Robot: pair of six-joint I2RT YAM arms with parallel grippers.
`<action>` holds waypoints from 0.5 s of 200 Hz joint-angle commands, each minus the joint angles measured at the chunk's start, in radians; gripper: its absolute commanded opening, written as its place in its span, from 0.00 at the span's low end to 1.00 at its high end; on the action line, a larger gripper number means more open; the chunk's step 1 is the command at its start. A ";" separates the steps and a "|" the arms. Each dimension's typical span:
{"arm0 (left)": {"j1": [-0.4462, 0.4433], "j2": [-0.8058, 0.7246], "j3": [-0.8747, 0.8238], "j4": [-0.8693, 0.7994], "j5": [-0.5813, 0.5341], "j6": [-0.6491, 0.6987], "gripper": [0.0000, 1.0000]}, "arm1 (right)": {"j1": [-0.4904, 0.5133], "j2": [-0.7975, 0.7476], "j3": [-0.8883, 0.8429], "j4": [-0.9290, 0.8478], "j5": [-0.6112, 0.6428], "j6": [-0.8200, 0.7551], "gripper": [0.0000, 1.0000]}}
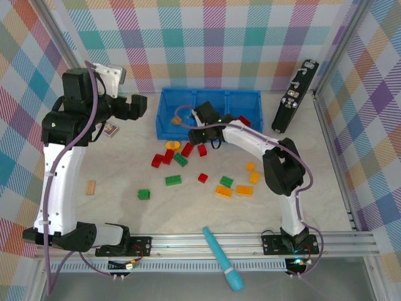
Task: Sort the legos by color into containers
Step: Pick up the lego from the center of the table.
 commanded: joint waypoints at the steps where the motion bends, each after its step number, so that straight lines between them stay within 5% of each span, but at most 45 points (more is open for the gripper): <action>1: -0.014 -0.024 -0.008 0.020 0.028 -0.016 1.00 | -0.004 -0.034 -0.055 -0.016 0.016 0.087 0.59; 49: -0.014 -0.018 -0.007 0.025 0.131 -0.026 1.00 | 0.002 0.004 -0.068 -0.022 0.059 0.142 0.64; 100: -0.014 -0.010 0.014 0.014 0.115 -0.021 1.00 | 0.003 0.148 0.065 -0.030 0.032 0.132 0.66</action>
